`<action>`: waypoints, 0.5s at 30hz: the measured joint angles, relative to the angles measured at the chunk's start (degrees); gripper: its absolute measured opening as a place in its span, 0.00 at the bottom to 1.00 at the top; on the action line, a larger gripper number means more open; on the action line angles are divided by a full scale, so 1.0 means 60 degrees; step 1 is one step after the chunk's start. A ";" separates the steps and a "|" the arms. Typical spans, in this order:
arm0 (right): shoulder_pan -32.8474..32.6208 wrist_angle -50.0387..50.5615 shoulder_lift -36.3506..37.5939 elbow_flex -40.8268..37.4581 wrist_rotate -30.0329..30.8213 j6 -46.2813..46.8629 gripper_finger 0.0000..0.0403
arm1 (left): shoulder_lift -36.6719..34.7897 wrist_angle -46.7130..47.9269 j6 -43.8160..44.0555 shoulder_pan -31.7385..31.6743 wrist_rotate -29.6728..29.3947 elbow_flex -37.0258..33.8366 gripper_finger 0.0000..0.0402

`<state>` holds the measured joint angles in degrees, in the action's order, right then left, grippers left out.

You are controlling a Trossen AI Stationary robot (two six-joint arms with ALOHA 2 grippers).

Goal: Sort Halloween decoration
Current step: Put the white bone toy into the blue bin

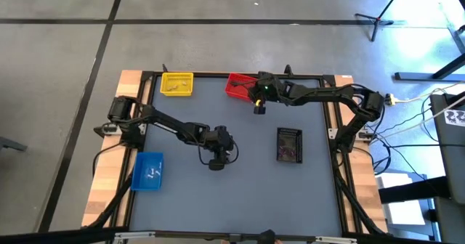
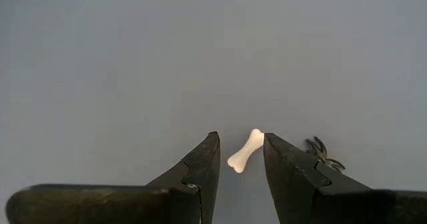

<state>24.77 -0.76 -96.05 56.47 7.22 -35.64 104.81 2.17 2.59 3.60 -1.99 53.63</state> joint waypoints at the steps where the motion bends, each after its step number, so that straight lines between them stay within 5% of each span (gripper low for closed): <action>1: 0.0000 0.0019 0.0000 0.0000 -0.0002 0.0000 0.27 | 0.0057 -0.0013 -0.0033 0.0000 0.0001 0.0000 0.27; 15: 0.0000 0.0161 0.0000 0.0000 -0.0026 0.0000 0.27 | 0.0522 -0.0024 0.0043 0.0007 0.0035 0.0036 0.27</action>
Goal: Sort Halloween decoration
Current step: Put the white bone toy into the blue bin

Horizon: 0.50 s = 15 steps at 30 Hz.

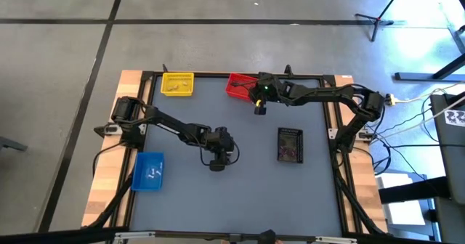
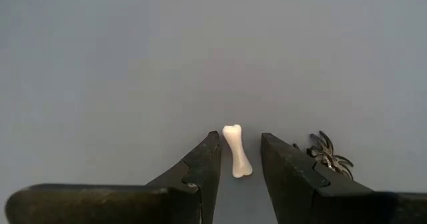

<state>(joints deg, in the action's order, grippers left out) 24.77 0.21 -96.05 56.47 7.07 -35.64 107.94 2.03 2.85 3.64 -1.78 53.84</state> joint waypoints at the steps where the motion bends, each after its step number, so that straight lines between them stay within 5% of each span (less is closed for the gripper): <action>1: 0.0000 0.0000 0.0000 0.0000 -0.0003 0.0000 0.27 | 0.0000 0.0007 0.0004 0.0000 -0.0004 0.0000 0.27; 15: 0.0000 -0.0007 0.0000 0.0000 0.0008 0.0000 0.27 | 0.0028 0.0050 0.0249 0.0000 -0.0029 -0.0018 0.11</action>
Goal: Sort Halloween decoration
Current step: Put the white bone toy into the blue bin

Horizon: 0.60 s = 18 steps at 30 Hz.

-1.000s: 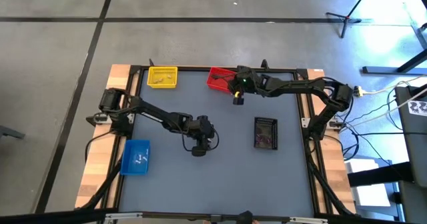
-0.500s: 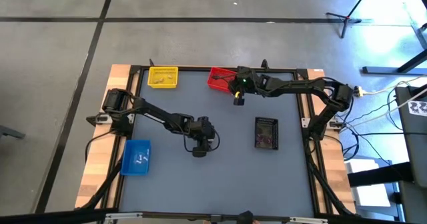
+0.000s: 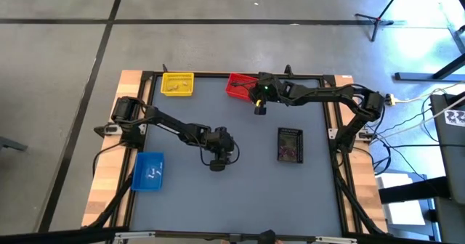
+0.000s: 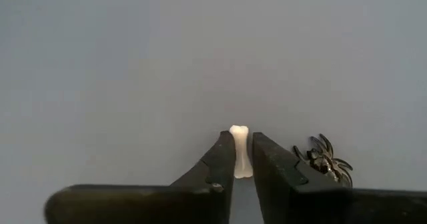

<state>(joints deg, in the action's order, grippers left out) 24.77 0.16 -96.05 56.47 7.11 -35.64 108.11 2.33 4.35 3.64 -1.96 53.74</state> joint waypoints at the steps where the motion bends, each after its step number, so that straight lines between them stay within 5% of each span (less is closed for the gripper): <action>1: 0.0000 0.0000 0.0000 0.0000 0.0004 0.0000 0.27 | 0.0002 -0.0002 0.0000 0.0000 0.0000 0.0000 0.09; 18: 0.0004 -0.0003 0.0000 0.0000 0.0033 0.0000 0.27 | -0.0296 0.0079 0.0224 0.0004 0.0002 -0.0035 0.00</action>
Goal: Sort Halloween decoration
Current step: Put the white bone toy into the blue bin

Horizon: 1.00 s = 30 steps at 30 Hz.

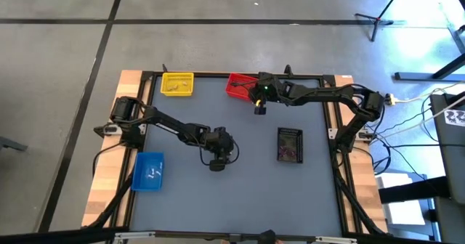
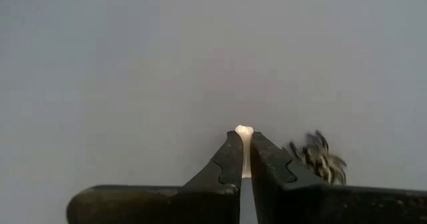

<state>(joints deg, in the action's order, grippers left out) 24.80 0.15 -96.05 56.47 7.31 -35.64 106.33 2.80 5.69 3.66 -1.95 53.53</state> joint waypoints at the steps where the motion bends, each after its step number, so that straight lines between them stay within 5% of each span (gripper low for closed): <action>1: -0.0004 0.0003 0.0000 0.0000 -0.0004 0.0000 0.27 | -0.0079 0.0031 0.0052 0.0000 -0.0006 -0.0005 0.00; 30: -0.0004 -0.0001 0.0000 -0.0004 -0.0069 -0.0001 0.27 | -0.4054 0.3090 0.0296 -0.0441 -0.0651 0.0017 0.01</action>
<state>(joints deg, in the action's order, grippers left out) 24.77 0.14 -96.05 56.45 6.90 -35.65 82.01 21.34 7.47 1.01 -5.86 53.63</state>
